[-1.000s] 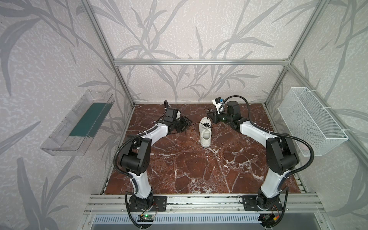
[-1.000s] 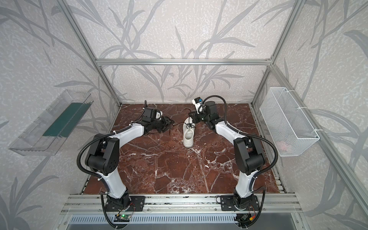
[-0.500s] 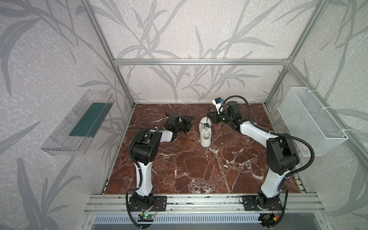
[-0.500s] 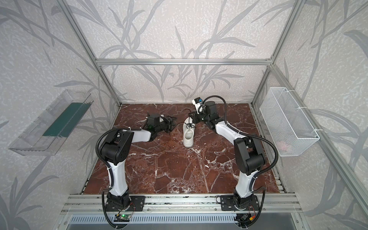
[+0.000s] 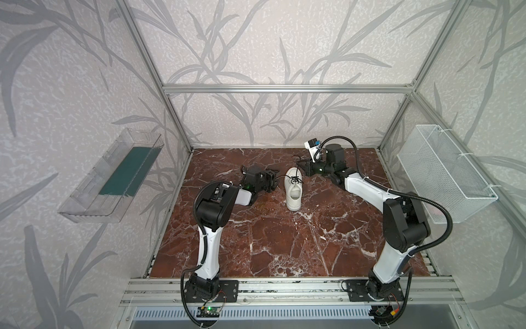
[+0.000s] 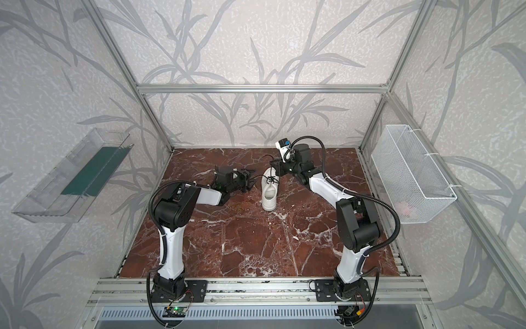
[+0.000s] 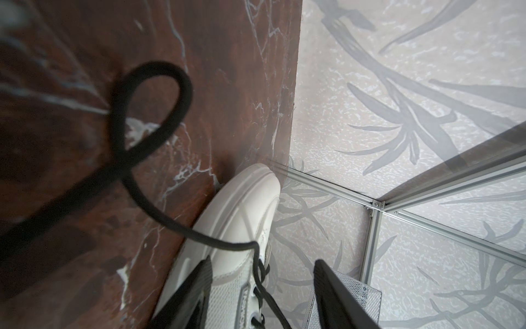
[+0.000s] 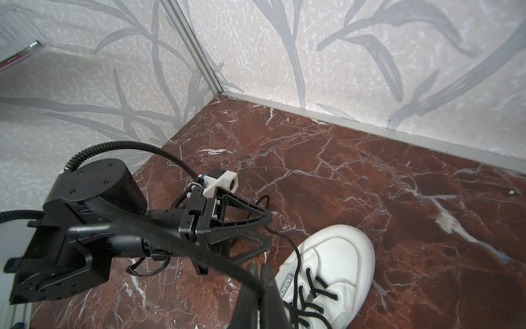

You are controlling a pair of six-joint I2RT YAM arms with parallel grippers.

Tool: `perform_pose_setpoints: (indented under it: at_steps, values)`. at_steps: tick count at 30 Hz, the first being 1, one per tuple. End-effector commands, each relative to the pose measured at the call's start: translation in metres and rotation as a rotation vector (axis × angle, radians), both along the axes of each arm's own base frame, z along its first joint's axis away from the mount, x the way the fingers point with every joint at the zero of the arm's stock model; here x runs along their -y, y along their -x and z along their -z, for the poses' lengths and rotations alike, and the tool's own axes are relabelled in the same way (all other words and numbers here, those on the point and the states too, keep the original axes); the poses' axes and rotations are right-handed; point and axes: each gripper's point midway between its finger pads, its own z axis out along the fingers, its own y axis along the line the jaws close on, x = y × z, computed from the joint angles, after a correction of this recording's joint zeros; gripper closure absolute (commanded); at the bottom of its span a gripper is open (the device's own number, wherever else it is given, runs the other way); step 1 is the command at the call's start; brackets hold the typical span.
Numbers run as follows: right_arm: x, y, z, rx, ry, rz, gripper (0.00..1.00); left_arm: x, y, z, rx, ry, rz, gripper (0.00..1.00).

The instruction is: Tie the shoes

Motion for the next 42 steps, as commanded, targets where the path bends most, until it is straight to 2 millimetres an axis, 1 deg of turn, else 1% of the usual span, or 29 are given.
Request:
perform_pose_setpoints:
  at_steps: [1, 5, 7, 10, 12, 15, 18, 20, 21, 26, 30, 32, 34, 37, 42]
  values:
    - [0.001, 0.006, -0.020, 0.025, -0.026, -0.010, 1.00, 0.006, -0.011, -0.005, 0.007, 0.043, -0.023, 0.41]
    - [0.001, 0.007, -0.023, 0.031, -0.030, -0.009, 1.00, 0.009, -0.018, 0.003, 0.000, 0.036, -0.036, 0.41]
    - [0.001, 0.008, -0.025, 0.032, -0.035, -0.012, 1.00, 0.009, -0.022, 0.006, 0.004, 0.030, -0.043, 0.45]
    - [0.001, 0.009, -0.028, 0.034, -0.042, -0.016, 1.00, 0.008, -0.031, 0.007, 0.022, 0.035, -0.065, 0.54]
    - [0.001, 0.011, -0.030, 0.037, -0.040, -0.020, 1.00, 0.011, -0.036, 0.010, 0.026, 0.039, -0.067, 0.58]
    - [0.002, 0.015, -0.030, 0.039, -0.037, -0.021, 1.00, 0.013, -0.043, 0.010, 0.040, 0.053, -0.070, 0.72]
    - [0.004, 0.017, -0.030, 0.036, -0.034, -0.019, 1.00, 0.012, -0.045, 0.005, 0.063, 0.049, -0.075, 0.92]
    - [0.005, 0.018, -0.026, 0.027, -0.031, -0.014, 1.00, 0.008, -0.044, -0.002, 0.086, 0.032, -0.082, 0.97]
    - [0.006, 0.022, -0.035, 0.047, -0.039, -0.013, 1.00, 0.006, -0.042, -0.006, 0.096, 0.021, -0.086, 1.00]
    - [0.010, 0.032, -0.046, 0.063, -0.060, -0.009, 1.00, -0.007, -0.028, -0.010, 0.106, -0.026, -0.092, 1.00]
    - [0.017, 0.043, -0.060, 0.079, -0.062, 0.005, 1.00, -0.016, -0.017, -0.013, 0.111, -0.030, -0.105, 1.00]
    - [0.024, 0.049, -0.066, 0.097, -0.046, 0.023, 1.00, -0.019, -0.012, -0.018, 0.123, -0.046, -0.102, 1.00]
    - [0.033, 0.054, -0.071, 0.109, -0.029, 0.053, 1.00, -0.022, -0.007, -0.022, 0.125, -0.073, -0.094, 1.00]
    - [0.055, 0.057, -0.078, 0.103, -0.025, 0.124, 1.00, -0.031, -0.001, -0.028, 0.132, -0.125, -0.096, 1.00]
    - [0.086, 0.060, -0.075, 0.064, 0.032, 0.227, 1.00, -0.035, 0.007, -0.034, 0.138, -0.285, -0.029, 1.00]
